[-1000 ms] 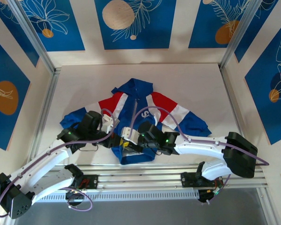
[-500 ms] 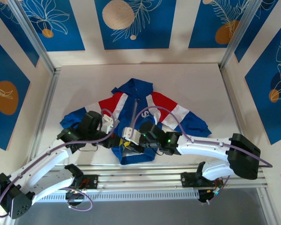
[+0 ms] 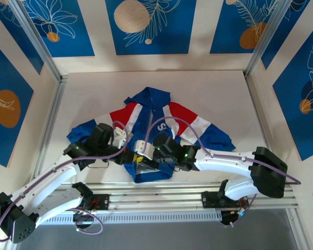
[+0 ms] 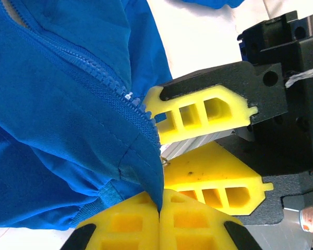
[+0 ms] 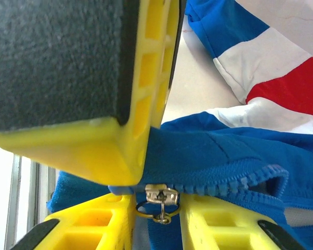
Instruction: Zip up the jacket
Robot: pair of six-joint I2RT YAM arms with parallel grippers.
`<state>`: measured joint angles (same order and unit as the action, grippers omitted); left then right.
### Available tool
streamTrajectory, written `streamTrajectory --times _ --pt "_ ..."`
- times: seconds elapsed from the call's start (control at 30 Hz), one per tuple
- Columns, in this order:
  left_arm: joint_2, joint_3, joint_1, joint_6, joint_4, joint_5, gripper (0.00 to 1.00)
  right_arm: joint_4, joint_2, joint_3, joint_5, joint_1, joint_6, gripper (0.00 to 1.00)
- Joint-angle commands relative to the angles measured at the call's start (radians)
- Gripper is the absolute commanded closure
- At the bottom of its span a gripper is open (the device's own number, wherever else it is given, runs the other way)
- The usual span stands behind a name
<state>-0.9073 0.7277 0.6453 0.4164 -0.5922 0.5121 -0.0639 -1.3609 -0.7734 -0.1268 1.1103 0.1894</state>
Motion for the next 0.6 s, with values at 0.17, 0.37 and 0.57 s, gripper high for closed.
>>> streamTrajectory --times 0.17,0.37,0.57 --pt "-0.001 0.012 -0.012 -0.034 -0.04 -0.007 1.0 -0.001 -0.017 -0.055 0.022 -0.007 0.003 0.83" --pt "-0.002 0.033 -0.012 -0.084 -0.127 -0.076 1.0 0.043 0.0 -0.046 0.019 -0.016 0.001 0.94" --pt "-0.005 0.041 -0.012 -0.108 -0.149 -0.084 1.0 0.072 0.008 -0.045 0.044 -0.027 0.004 0.93"
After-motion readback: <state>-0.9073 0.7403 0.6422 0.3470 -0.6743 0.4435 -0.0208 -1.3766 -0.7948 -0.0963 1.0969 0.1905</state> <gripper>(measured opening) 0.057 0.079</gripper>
